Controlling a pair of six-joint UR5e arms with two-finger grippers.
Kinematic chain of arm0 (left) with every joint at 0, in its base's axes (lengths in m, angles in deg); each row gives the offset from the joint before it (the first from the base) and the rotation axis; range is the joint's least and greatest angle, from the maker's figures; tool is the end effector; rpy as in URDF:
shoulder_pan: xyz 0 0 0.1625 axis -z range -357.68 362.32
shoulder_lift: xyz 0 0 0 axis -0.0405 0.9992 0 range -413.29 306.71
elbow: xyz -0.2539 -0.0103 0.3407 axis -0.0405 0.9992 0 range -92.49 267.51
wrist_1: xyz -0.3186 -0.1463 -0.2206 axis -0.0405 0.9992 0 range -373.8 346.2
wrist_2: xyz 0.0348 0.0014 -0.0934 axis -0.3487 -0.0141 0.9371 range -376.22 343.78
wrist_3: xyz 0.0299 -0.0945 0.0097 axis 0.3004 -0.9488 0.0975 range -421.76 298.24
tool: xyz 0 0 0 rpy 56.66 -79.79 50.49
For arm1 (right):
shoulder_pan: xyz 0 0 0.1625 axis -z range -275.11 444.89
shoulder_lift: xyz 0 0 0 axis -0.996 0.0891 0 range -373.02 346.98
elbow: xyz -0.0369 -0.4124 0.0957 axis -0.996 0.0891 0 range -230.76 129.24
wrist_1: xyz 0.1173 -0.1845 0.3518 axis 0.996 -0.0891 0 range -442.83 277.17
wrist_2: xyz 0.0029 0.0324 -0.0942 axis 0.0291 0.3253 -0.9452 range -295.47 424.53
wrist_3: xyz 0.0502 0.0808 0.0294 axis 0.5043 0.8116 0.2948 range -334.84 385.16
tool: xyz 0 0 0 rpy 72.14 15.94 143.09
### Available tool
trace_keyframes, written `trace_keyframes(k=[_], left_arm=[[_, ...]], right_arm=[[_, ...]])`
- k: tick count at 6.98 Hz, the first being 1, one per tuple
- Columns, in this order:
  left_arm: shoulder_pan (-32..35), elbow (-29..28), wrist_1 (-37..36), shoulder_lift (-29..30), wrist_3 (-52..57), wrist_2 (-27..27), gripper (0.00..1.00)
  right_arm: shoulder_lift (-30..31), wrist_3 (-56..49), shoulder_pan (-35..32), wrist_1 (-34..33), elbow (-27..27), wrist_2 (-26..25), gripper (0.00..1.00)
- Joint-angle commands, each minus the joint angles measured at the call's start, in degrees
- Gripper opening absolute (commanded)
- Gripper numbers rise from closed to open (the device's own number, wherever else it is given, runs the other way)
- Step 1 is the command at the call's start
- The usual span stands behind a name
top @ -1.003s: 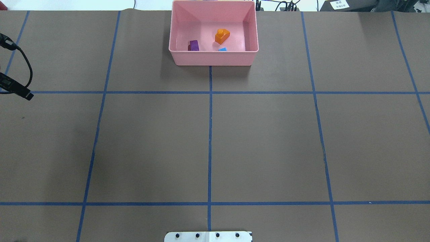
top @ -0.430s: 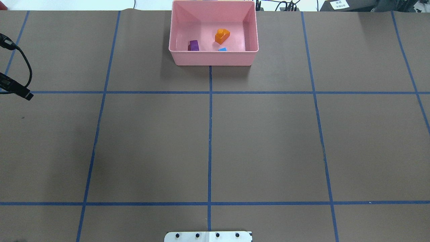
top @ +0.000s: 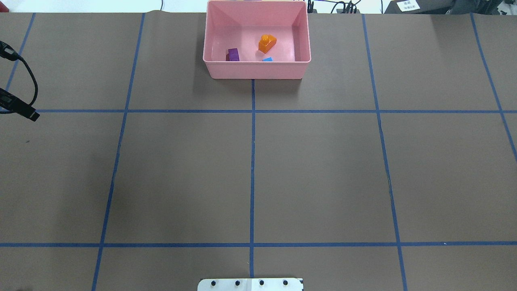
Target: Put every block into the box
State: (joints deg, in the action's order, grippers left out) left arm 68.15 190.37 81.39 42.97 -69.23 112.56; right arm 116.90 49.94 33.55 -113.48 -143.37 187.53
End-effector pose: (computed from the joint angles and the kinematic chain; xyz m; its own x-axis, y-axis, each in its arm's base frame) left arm 0.1563 -0.5214 0.4864 0.6491 0.4417 -0.6194 -0.2913 0.8964 0.3340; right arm -0.0401 -0.1766 0.7661 0.7213 -0.3172 0.6157 0.3047 0.9436 0.1292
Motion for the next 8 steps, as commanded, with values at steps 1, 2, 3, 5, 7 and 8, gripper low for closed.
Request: trace_keyframes(k=[1, 2, 3, 5, 7, 8], left_arm=[[0.0, 0.3, 0.0, -0.2, 0.0, 0.1, 1.00], [0.0, 0.2, 0.0, -0.2, 0.0, 0.1, 1.00], [-0.1, 0.2, 0.0, -0.2, 0.0, 0.1, 1.00], [-0.1, 0.2, 0.0, -0.1, 0.0, 0.1, 1.00], [-0.2, 0.2, 0.1, -0.1, -0.1, 0.1, 1.00], [-0.2, 0.2, 0.0, -0.1, -0.1, 0.1, 1.00]], right_arm=[[1.0, 0.1, -3.8, 0.0, -6.2, 1.3, 0.00], [0.3, 0.1, -7.9, -0.3, -8.9, 5.0, 0.00], [-2.9, 0.4, -12.5, -1.0, -9.6, 9.6, 0.00], [-16.1, 0.8, -20.2, -12.5, -10.4, 16.5, 0.00], [-29.5, 0.9, -21.5, -26.5, -10.3, 17.5, 0.00], [-37.0, 0.9, -21.5, -35.8, -10.2, 17.4, 0.00]])
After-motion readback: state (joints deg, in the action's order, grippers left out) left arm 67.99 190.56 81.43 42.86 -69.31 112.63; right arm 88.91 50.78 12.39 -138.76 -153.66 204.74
